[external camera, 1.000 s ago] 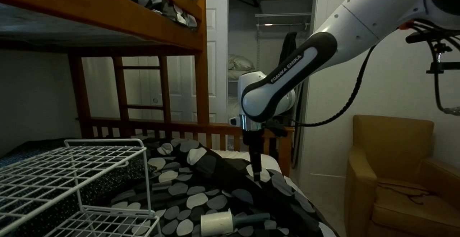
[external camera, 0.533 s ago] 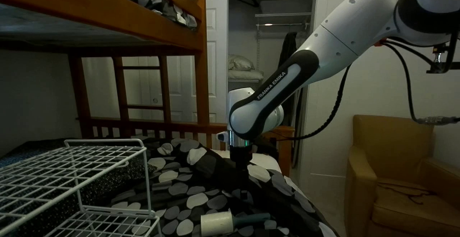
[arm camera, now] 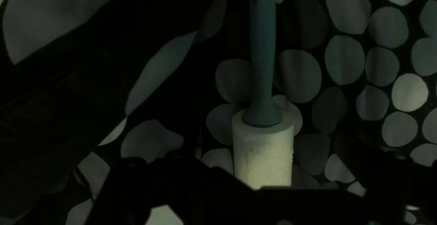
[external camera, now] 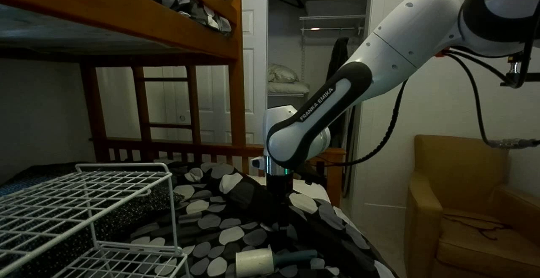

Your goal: Put the lint roller on the right end of the bed then put the comforter over it

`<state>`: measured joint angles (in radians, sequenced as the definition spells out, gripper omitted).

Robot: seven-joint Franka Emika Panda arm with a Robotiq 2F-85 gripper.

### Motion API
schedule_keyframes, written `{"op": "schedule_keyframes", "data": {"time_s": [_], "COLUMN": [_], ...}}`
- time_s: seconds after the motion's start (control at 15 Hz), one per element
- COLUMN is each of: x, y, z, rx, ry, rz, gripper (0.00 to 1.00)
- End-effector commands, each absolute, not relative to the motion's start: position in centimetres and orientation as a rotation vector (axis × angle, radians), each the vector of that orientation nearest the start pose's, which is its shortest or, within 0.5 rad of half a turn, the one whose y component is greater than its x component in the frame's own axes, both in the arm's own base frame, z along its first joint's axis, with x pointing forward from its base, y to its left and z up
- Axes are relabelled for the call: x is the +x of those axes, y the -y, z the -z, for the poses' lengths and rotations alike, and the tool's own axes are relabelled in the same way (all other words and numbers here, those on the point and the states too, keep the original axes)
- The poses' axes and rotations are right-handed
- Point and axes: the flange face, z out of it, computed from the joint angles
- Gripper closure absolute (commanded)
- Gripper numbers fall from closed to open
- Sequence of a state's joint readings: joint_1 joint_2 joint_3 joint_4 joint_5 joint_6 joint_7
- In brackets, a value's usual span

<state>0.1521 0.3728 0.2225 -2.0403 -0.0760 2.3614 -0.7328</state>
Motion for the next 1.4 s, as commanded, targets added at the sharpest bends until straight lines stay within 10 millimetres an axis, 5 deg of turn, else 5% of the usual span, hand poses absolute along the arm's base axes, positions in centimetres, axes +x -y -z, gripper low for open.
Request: {"op": "schedule_keyframes", "data": {"time_s": [0.0, 0.6, 0.73, 1.07, 1.33], "x": [54.8, 55.0, 54.8, 54.7, 55.0], "y": [-22.8, -25.8, -25.9, -25.3, -24.8], "z": [-23.1, -18.7, -18.1, -19.7, -22.6], "rx": [-2.615, -2.598, -2.597, -2.593, -2.606], "ry": [1.712, 1.696, 1.693, 1.723, 1.715], "rz": [-0.042, 0.158, 0.136, 0.127, 0.2], "gripper": [0.0, 0.0, 0.27, 0.65, 0.67]}}
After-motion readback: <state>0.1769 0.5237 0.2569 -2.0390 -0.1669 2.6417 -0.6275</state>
